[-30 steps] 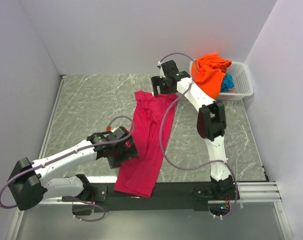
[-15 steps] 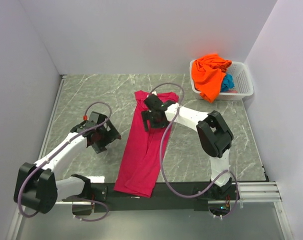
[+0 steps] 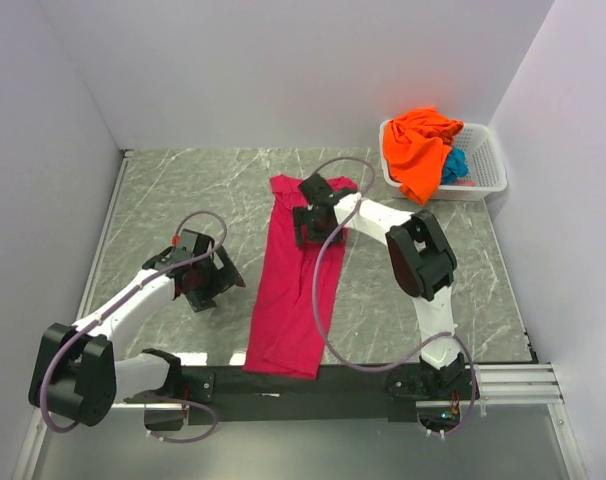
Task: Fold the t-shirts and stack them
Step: Fold the tshirt
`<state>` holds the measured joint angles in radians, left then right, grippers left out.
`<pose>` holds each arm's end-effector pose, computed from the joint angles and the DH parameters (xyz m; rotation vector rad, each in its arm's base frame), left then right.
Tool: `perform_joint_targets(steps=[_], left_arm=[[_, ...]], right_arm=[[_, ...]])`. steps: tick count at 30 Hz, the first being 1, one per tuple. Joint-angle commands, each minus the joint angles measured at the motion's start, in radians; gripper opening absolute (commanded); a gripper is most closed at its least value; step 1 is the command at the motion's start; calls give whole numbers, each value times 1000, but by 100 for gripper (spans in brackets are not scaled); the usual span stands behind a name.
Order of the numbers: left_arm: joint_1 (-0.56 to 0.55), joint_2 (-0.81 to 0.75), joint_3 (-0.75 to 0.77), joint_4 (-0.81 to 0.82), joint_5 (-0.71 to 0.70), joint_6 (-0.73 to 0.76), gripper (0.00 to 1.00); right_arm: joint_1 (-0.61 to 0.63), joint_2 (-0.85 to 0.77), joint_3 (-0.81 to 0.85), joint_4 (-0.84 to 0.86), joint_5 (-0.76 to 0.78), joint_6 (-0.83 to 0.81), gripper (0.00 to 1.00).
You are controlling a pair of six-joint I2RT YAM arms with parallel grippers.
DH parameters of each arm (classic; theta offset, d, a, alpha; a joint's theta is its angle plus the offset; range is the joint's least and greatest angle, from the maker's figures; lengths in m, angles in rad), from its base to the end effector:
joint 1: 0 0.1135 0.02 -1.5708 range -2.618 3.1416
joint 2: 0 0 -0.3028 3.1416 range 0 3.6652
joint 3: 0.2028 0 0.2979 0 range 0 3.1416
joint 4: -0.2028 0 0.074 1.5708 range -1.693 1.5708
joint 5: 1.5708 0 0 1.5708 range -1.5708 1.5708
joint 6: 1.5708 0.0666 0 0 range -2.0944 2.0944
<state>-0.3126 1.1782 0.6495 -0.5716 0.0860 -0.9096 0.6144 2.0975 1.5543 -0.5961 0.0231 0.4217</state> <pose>0.2361 -0.0823 0.1728 -0.7860 2.6515 -0.4778 0.4191 0.2938 0.1481 -0.2569 2.7307 0.2701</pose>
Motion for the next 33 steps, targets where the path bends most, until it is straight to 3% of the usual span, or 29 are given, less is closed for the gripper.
perform_joint_targets(steps=[1, 7, 9, 14, 18, 22, 27, 29, 33], left_arm=[[3, -52, -25, 39, 57, 31, 99], [3, -100, -65, 76, 164, 37, 99], [1, -112, -99, 111, 204, 35, 100], [-37, -120, -160, 162, 290, 17, 99], [-227, -123, -171, 232, 262, -49, 99], [-330, -63, -126, 204, 178, -81, 99], [-437, 1, -131, 280, 166, -133, 89], [-465, 53, -110, 268, 144, -140, 81], [-529, 135, -80, 277, 107, -146, 74]], right_arm=[[-94, 108, 109, -33, -8, -78, 88], [-139, 225, 431, -178, -15, -193, 88], [-133, 197, 457, -206, -20, -216, 88], [-64, -94, 200, -82, -20, -213, 88], [14, -351, -132, 48, -5, -128, 88], [108, -564, -474, 93, -8, -18, 86], [237, -668, -692, 82, 3, 72, 83], [254, -686, -729, 78, 9, 113, 82], [295, -715, -807, 99, -20, 149, 77]])
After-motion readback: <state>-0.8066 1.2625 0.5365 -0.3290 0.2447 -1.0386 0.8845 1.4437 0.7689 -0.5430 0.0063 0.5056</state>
